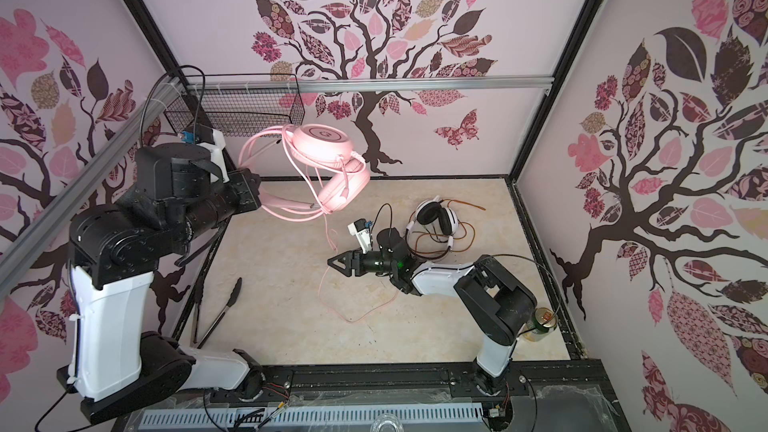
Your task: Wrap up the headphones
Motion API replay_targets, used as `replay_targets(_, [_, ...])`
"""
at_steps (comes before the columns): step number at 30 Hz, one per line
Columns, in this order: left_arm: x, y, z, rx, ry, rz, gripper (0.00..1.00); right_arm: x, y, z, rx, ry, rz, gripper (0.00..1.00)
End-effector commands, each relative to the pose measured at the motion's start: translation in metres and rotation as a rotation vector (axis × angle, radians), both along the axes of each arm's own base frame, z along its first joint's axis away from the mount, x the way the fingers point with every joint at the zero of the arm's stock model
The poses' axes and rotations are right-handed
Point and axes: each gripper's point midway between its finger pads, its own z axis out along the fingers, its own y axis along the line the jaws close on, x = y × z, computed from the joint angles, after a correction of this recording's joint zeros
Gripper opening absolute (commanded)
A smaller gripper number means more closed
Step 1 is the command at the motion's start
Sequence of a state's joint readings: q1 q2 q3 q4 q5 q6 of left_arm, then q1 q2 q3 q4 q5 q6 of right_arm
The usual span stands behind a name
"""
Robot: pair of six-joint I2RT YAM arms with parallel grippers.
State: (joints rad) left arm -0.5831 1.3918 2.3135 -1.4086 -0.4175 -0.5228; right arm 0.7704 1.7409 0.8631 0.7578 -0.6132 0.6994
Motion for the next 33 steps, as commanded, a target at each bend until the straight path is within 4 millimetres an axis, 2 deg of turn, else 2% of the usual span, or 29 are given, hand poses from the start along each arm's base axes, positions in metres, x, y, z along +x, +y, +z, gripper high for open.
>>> replay_targets(1, [-0.005, 0.004, 0.029, -0.092, -0.099, 0.012, 0.00, 0.001, 0.013, 0.017, 0.076, -0.004, 0.041, 0.61])
replay_targets(5, [-0.005, 0.005, 0.029, -0.091, -0.099, 0.018, 0.00, 0.007, 0.013, 0.013, 0.058, -0.010, 0.012, 0.30])
replay_targets(6, [-0.005, 0.005, 0.029, -0.090, -0.100, 0.020, 0.00, 0.008, 0.011, 0.009, 0.040, -0.013, -0.004, 0.14])
replay_targets(7, [-0.005, 0.006, 0.030, -0.088, -0.102, 0.022, 0.00, 0.010, 0.008, 0.004, 0.016, -0.013, -0.025, 0.04])
replay_targets(8, [-0.005, 0.008, 0.030, -0.085, -0.104, 0.029, 0.00, 0.011, 0.003, -0.001, -0.012, -0.023, -0.049, 0.00])
replay_targets(11, [-0.005, 0.012, 0.032, -0.073, -0.112, 0.049, 0.00, 0.013, -0.020, -0.026, -0.135, -0.034, -0.143, 0.00])
replay_targets(14, [-0.007, 0.016, 0.040, -0.067, -0.130, 0.058, 0.00, 0.016, -0.057, -0.068, -0.321, -0.012, -0.267, 0.00])
replay_targets(17, [-0.010, 0.022, 0.051, -0.063, -0.162, 0.071, 0.00, 0.016, -0.088, -0.100, -0.441, 0.024, -0.328, 0.00])
replay_targets(20, [-0.016, 0.034, 0.066, -0.061, -0.209, 0.109, 0.00, 0.013, -0.107, -0.118, -0.491, 0.055, -0.364, 0.00])
replay_targets(25, [-0.029, 0.058, 0.082, -0.057, -0.275, 0.194, 0.00, 0.012, -0.124, -0.125, -0.537, 0.058, -0.412, 0.00])
replay_targets(29, [-0.043, 0.081, 0.090, -0.046, -0.314, 0.270, 0.00, 0.018, -0.148, -0.124, -0.605, 0.051, -0.496, 0.00])
replay_targets(32, [-0.049, 0.085, 0.091, -0.044, -0.323, 0.272, 0.00, 0.026, -0.173, -0.116, -0.626, 0.046, -0.593, 0.00])
replay_targets(33, [-0.049, 0.083, 0.089, -0.046, -0.318, 0.263, 0.00, 0.028, -0.178, -0.112, -0.623, 0.036, -0.607, 0.06])
